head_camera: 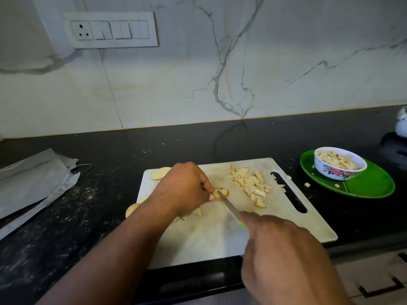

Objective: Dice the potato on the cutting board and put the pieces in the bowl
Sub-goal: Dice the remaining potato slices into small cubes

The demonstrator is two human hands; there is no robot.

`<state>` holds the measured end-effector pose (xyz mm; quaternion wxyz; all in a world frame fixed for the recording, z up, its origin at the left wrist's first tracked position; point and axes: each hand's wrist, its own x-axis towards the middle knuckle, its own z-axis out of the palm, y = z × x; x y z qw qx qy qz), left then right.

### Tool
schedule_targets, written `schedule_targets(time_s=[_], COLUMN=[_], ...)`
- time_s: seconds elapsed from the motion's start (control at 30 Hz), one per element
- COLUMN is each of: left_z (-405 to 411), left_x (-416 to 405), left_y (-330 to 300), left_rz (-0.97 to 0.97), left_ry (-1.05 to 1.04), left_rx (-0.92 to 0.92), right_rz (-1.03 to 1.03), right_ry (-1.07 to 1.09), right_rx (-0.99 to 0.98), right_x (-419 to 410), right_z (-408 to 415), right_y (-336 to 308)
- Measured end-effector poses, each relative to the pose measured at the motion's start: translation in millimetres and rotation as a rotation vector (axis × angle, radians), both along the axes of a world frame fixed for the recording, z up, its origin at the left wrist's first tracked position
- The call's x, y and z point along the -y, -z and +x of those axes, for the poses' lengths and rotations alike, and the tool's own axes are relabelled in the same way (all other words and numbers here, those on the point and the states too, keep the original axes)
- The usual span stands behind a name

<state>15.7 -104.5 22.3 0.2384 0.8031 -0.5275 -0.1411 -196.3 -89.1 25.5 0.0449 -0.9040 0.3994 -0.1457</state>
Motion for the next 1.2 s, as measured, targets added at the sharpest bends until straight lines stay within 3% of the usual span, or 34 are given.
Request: schedule_targets(time_s=[0.2,0.37,0.53,0.73,0.87,1.2], left_z=[2.1,-1.1,0.4,3.1,1.6,7.5], left_x=[-0.5,-2.2,-0.2,0.8,-0.6,2.1], left_y=[1.3,-2.0,0.2,1.3,0.7,5.1], left_rz=[-0.009,-0.015,-0.010,-0.002,-0.004,-0.012], left_ry=[-0.004,-0.012,-0.023,-0.020,-0.017,0.008], left_rx=[0.000,0.000,-0.024,-0.030,-0.007,-0.043], right_rz=[0.023,-0.069,0.035,0.076,-0.021,0.022], right_ry=[0.006,0.030,0.020,0.029,0.030,0.080], right_rx=[-0.039,0.033,0.014,0.023,0.054,0.076], right_x=[-7.5,4.3,-3.6,-12.9,-4.1,-21.9], right_z=[-22.2,10.1,1.7,-16.2,7.2,-12.6], right_y=[-17.6,-11.2,7.4,-13.0,-10.7,6.2])
